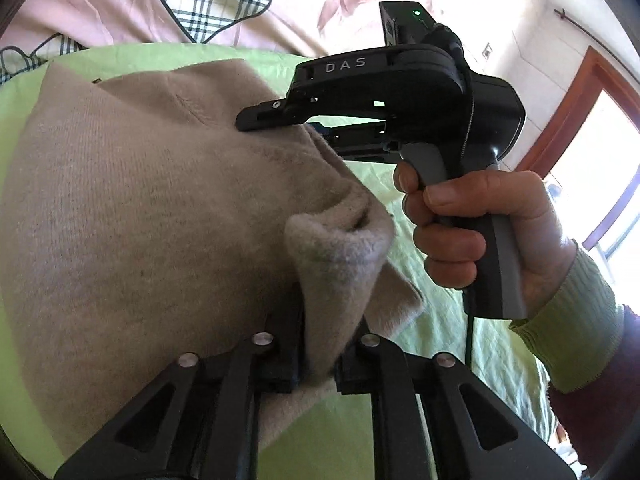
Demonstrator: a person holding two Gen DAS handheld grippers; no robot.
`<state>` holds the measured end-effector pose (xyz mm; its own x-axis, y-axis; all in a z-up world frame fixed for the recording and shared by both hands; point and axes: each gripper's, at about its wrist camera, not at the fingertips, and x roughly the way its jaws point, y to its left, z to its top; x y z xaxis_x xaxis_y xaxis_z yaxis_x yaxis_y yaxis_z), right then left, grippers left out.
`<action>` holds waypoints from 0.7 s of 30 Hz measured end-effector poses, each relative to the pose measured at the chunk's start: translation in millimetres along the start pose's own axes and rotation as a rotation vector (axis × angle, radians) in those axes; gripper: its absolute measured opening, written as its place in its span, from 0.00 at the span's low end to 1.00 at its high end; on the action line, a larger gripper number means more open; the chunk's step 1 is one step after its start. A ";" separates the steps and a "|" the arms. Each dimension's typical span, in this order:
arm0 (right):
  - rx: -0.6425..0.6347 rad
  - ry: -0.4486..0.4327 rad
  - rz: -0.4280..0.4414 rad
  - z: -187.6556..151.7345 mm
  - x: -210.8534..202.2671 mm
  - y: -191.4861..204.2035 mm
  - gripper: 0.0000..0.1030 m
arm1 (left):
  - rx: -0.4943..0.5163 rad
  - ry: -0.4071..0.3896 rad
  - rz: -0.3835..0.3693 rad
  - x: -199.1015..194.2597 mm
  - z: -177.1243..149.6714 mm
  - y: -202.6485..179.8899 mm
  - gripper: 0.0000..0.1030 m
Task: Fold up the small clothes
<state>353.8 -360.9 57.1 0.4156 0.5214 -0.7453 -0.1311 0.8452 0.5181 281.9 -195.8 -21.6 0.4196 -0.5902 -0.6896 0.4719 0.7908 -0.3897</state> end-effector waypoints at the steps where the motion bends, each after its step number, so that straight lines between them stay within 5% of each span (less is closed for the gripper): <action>1: 0.005 -0.014 -0.001 -2.0 -3.8 -0.9 0.26 | 0.001 0.007 -0.007 -2.6 -1.2 -0.2 0.17; 5: 0.008 -0.046 -0.034 -10.5 -16.7 0.1 0.33 | -0.012 0.011 -0.047 -23.2 -11.7 -3.6 0.27; 7: 0.006 -0.051 -0.047 -16.3 -22.5 1.1 0.52 | -0.041 0.007 -0.081 -37.3 -14.8 3.1 0.37; 10: -0.003 -0.047 -0.040 -26.3 -27.6 -0.4 0.65 | -0.062 0.006 -0.085 -50.3 -13.8 12.1 0.42; 21: 0.031 -0.005 0.016 -41.0 -28.5 -10.8 0.66 | -0.265 -0.083 0.061 -87.6 5.9 97.7 0.74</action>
<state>306.5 -380.1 55.5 0.4185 0.5337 -0.7349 -0.1101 0.8330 0.5423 295.9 -67.9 4.3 0.5079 -0.5428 -0.6689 0.2291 0.8337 -0.5025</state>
